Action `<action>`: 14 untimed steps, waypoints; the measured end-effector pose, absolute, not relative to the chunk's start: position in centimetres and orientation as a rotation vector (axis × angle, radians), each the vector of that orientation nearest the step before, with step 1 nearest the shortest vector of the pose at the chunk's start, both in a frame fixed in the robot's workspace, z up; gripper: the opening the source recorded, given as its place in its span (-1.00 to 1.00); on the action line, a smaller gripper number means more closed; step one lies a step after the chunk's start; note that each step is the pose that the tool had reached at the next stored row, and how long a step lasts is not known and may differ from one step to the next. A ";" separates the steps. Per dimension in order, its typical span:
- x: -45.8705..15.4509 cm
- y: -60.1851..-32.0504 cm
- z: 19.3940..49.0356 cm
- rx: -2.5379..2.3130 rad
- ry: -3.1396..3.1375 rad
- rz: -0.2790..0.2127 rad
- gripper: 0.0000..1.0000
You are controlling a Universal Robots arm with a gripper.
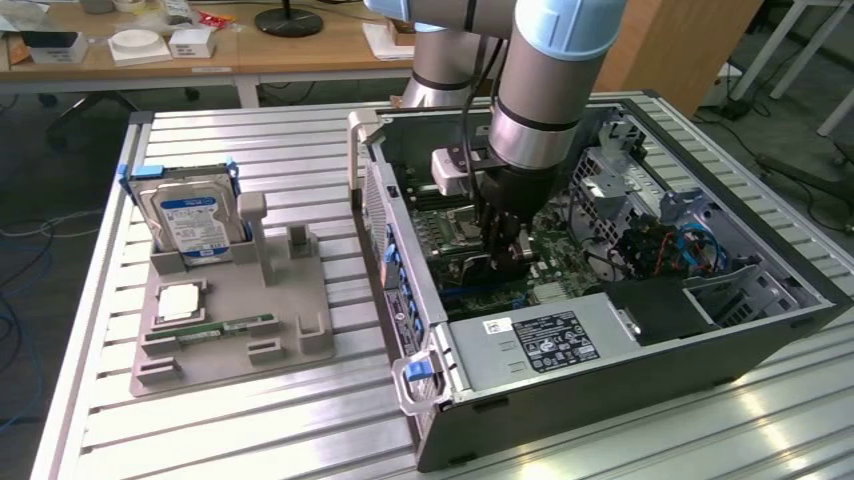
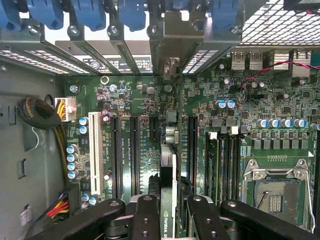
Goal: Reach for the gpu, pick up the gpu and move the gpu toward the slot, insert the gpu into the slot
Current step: 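Insert the gpu into the slot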
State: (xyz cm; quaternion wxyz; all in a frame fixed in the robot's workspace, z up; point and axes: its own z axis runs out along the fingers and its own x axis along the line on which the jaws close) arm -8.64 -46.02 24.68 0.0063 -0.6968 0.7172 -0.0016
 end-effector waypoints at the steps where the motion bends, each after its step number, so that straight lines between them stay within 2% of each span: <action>1: -8.6 -46.0 24.7 -2.180 2.244 -0.005 -0.48; 14: -8.8 -46.0 24.7 -2.186 2.237 -0.005 -0.48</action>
